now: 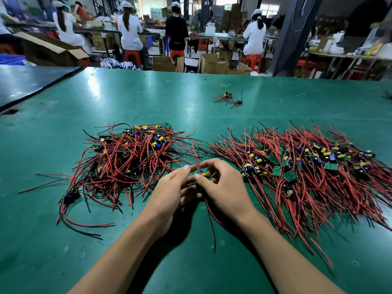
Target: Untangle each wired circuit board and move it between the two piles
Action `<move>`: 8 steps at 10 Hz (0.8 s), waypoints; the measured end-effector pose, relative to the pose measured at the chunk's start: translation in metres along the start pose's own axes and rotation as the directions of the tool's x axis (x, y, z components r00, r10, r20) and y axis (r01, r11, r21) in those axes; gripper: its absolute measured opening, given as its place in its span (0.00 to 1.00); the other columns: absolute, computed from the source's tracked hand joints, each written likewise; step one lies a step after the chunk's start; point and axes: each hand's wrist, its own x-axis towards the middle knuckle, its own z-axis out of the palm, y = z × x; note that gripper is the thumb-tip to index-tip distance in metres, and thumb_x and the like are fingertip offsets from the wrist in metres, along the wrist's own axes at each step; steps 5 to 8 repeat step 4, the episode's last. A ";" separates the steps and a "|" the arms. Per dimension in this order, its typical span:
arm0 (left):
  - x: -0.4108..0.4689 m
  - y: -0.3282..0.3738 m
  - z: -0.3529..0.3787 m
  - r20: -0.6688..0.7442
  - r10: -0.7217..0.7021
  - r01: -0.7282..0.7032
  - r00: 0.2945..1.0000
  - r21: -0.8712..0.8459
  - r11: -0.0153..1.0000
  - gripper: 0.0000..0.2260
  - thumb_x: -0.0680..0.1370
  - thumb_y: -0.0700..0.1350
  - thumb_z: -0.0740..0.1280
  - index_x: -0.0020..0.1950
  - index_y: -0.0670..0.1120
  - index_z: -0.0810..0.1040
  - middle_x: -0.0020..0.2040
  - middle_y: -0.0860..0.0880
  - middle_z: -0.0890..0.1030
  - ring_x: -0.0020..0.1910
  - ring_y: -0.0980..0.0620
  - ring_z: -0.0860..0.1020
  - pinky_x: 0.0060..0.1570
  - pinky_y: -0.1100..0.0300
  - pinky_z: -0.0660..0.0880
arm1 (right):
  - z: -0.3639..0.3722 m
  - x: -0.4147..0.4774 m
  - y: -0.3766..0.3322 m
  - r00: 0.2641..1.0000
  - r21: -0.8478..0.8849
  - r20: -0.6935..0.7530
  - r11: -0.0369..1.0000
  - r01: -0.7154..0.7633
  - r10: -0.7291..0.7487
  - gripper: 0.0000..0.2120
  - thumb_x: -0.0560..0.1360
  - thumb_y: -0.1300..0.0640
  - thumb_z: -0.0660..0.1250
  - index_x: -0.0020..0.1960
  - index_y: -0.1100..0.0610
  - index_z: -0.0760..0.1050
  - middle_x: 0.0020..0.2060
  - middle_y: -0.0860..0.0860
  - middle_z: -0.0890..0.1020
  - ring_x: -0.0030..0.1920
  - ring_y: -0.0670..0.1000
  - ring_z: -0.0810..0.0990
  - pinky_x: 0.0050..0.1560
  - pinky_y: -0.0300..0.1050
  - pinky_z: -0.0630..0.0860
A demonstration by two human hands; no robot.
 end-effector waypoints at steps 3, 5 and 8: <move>0.004 -0.002 -0.002 -0.047 0.018 -0.020 0.999 -0.035 0.999 0.14 0.82 0.45 0.61 0.53 0.35 0.79 0.49 0.35 0.83 0.43 0.43 0.82 0.42 0.55 0.82 | -0.035 0.015 0.006 0.941 -0.406 -0.337 0.907 -0.112 -0.034 0.18 0.76 0.50 0.72 0.64 0.51 0.80 0.52 0.48 0.76 0.54 0.54 0.79 0.62 0.51 0.74; 0.002 -0.003 -0.003 -0.053 -0.002 -0.001 0.999 -0.058 0.998 0.14 0.82 0.45 0.61 0.52 0.34 0.79 0.46 0.35 0.83 0.40 0.44 0.82 0.39 0.57 0.82 | -0.054 0.017 -0.004 0.900 -0.243 -0.436 0.964 -0.106 -0.011 0.20 0.75 0.48 0.73 0.66 0.50 0.78 0.53 0.47 0.75 0.53 0.55 0.79 0.61 0.51 0.75; 0.002 -0.003 -0.003 -0.053 -0.002 -0.001 0.999 -0.058 0.998 0.14 0.82 0.45 0.61 0.52 0.34 0.79 0.46 0.35 0.83 0.40 0.44 0.82 0.39 0.57 0.82 | -0.054 0.017 -0.004 0.900 -0.243 -0.436 0.964 -0.106 -0.011 0.20 0.75 0.48 0.73 0.66 0.50 0.78 0.53 0.47 0.75 0.53 0.55 0.79 0.61 0.51 0.75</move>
